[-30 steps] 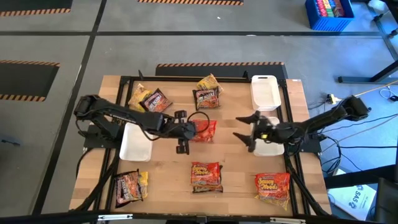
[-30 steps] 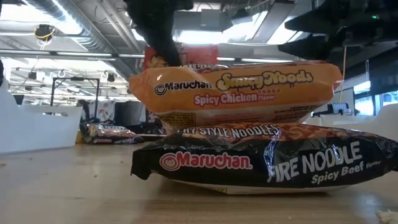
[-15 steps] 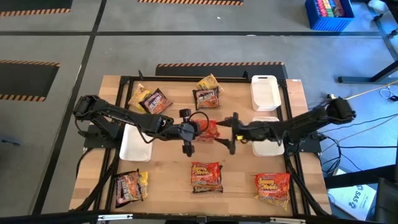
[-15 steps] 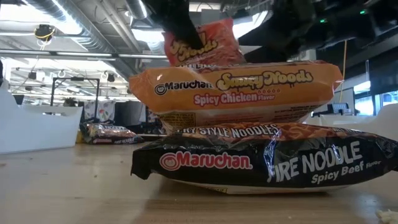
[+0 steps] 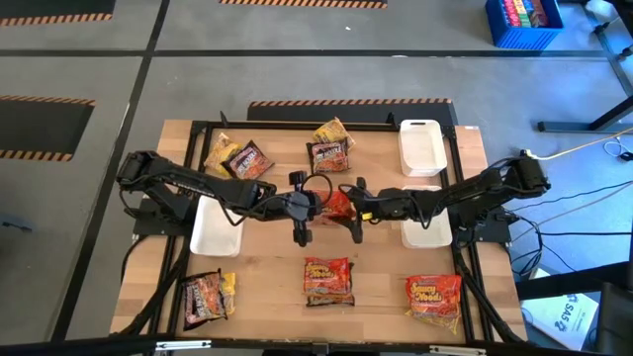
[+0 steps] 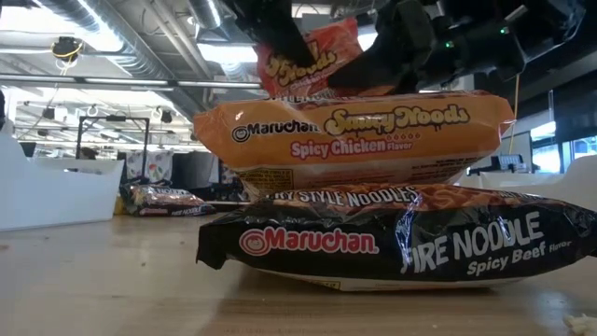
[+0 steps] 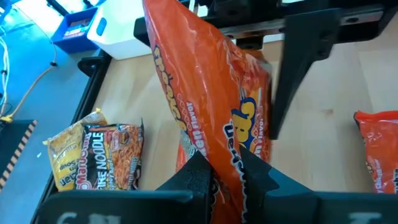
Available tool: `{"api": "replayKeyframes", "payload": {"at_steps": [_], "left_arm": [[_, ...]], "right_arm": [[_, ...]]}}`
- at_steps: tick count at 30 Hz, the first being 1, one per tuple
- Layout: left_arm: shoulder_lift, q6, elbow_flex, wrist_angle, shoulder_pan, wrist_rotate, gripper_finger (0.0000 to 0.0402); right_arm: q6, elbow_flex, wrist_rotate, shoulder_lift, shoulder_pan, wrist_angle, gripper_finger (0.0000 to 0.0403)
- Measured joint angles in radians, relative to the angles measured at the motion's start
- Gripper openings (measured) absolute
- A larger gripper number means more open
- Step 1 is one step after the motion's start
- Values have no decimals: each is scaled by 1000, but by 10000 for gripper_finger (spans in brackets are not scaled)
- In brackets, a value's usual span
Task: Sort Maruchan noodles
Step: Put the middle orange noodle into the left white bin
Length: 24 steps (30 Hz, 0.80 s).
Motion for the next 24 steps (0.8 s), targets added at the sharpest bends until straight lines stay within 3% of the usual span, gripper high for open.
{"api": "replayKeyframes", "payload": {"at_steps": [8,18,24], "left_arm": [[0,-3,0,4,0,11,68],[-112,-116,2,-115,-4,57,157],[-277,-209,-36,-284,-12,35,166]], "right_arm": [[-45,0,4,1,-1,-9,131],[-80,0,15,-6,-2,-10,104],[-106,0,28,-24,-2,-5,90]]}}
